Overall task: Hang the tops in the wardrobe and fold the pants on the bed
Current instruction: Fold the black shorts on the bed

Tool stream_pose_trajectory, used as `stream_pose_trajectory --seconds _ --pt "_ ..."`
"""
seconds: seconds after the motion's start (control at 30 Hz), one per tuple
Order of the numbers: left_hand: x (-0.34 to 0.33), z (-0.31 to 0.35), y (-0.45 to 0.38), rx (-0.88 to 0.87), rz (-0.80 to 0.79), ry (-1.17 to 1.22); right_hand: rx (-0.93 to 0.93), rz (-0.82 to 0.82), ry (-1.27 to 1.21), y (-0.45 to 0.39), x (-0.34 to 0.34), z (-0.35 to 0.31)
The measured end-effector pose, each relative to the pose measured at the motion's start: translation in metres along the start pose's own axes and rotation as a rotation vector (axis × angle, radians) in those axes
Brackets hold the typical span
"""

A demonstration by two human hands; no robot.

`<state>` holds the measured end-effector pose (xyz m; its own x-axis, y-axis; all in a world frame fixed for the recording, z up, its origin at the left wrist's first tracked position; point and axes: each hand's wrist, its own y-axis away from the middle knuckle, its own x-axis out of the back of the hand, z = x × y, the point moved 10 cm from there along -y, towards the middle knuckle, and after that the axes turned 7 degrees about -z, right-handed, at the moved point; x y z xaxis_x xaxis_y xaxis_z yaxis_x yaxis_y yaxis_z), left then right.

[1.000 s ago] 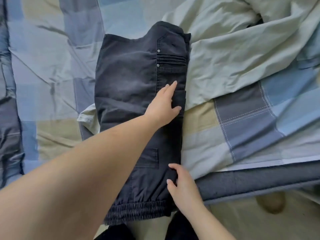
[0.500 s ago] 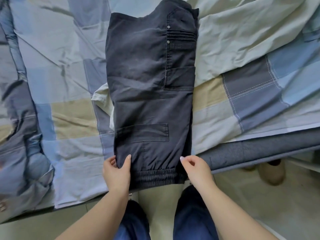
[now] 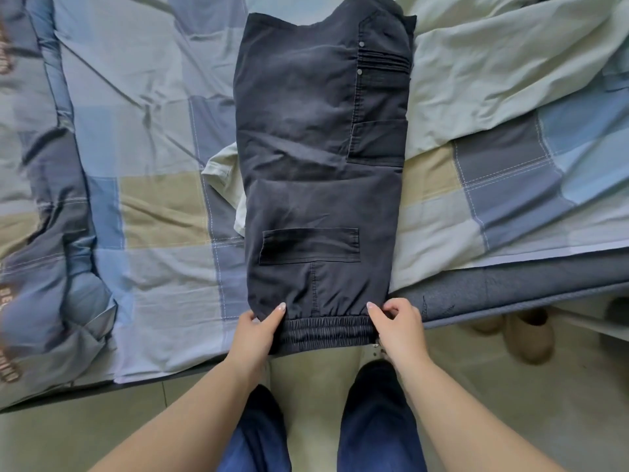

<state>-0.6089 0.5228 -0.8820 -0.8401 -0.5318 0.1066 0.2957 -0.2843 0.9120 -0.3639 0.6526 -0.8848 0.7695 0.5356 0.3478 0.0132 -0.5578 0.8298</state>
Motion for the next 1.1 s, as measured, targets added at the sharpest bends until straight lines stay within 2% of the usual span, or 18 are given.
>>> stream_pose_trajectory --seconds 0.13,0.3,0.4,0.47,0.53,0.6,0.73,0.8,0.9,1.0,1.03,1.1 --pt "-0.001 0.015 -0.007 -0.04 -0.038 0.077 -0.039 -0.081 -0.083 -0.009 -0.008 -0.005" --pt "0.019 0.023 -0.009 -0.068 0.066 -0.051 0.059 -0.053 0.121 -0.018 0.0 -0.022" --pt "0.028 -0.004 0.002 0.018 0.074 -0.055 0.037 -0.095 0.16 -0.01 -0.003 -0.005" --pt "0.028 -0.03 0.015 0.138 0.014 0.01 -0.066 -0.178 0.067 0.003 -0.009 0.024" --pt "0.032 -0.047 0.028 0.19 -0.028 -0.037 -0.169 -0.201 -0.066 0.025 -0.013 0.051" --pt "0.037 -0.043 0.034 0.128 -0.012 -0.141 -0.166 -0.143 -0.126 0.038 -0.009 0.06" --pt "0.045 -0.005 0.037 -0.002 0.072 -0.394 0.021 -0.1 -0.1 0.045 0.002 0.027" --pt "0.044 0.013 0.038 -0.055 0.016 -0.352 0.113 -0.133 -0.105 0.045 0.006 0.005" --pt "0.042 0.042 0.046 -0.233 -0.114 -0.358 0.201 -0.203 -0.126 0.046 0.009 -0.022" --pt "0.024 0.056 0.057 -0.431 -0.258 -0.75 0.203 -0.26 -0.173 0.048 0.007 -0.032" --pt "0.02 0.06 0.059 -0.503 -0.244 -0.853 0.189 -0.29 -0.193 0.048 0.005 -0.034" --pt "0.021 0.073 0.059 -0.619 -0.105 -0.964 0.189 -0.372 -0.198 0.051 -0.002 -0.038"
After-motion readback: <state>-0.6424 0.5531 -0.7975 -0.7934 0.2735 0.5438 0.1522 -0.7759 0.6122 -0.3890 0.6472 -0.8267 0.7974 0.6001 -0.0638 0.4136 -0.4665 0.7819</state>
